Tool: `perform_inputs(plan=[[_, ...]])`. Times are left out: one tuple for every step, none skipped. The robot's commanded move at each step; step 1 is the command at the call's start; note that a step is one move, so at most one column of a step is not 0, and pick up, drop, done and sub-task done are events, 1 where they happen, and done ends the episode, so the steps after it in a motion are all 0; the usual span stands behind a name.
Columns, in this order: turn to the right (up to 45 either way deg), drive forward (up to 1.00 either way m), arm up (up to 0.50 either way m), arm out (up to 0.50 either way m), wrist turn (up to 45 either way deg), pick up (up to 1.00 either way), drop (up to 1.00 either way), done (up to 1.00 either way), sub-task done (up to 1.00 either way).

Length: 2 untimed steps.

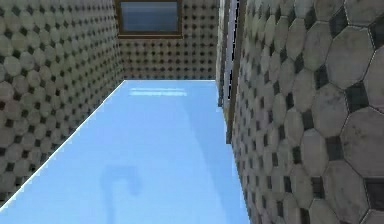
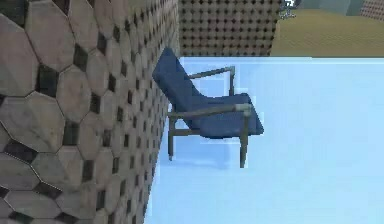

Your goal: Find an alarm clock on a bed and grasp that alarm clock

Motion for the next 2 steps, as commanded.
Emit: perform_inputs(plan=[[0.0, 1.0, 0.0, 0.0, 0.0, 0.0, 0.0, 0.0, 0.0], [3.0, 0.0, 0.0, 0.0, 0.0, 0.0, 0.0, 0.0, 0.0]])
